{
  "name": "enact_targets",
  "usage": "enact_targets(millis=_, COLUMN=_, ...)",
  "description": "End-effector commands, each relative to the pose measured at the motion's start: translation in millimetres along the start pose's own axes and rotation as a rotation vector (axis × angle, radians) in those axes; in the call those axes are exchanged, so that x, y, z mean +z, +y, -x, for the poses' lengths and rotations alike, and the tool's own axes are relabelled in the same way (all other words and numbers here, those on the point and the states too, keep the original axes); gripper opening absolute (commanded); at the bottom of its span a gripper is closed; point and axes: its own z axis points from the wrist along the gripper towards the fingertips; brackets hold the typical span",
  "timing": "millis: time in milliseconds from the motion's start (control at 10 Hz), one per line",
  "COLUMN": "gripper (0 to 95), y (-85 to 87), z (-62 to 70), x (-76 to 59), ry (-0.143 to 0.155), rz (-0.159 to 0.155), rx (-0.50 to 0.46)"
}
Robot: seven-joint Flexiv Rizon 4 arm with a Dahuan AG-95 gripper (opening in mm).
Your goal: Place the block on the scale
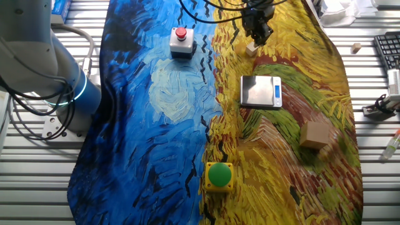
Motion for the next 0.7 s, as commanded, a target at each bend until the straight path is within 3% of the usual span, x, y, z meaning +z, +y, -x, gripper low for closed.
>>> enact_targets(millis=100, gripper=38.0, y=0.4, z=0.0, x=0.5, ry=0.004, rz=0.005, rx=0.002)
enact_targets(millis=700, gripper=38.0, y=0.4, z=0.0, x=0.5, ry=0.015, rz=-0.004, rx=0.019)
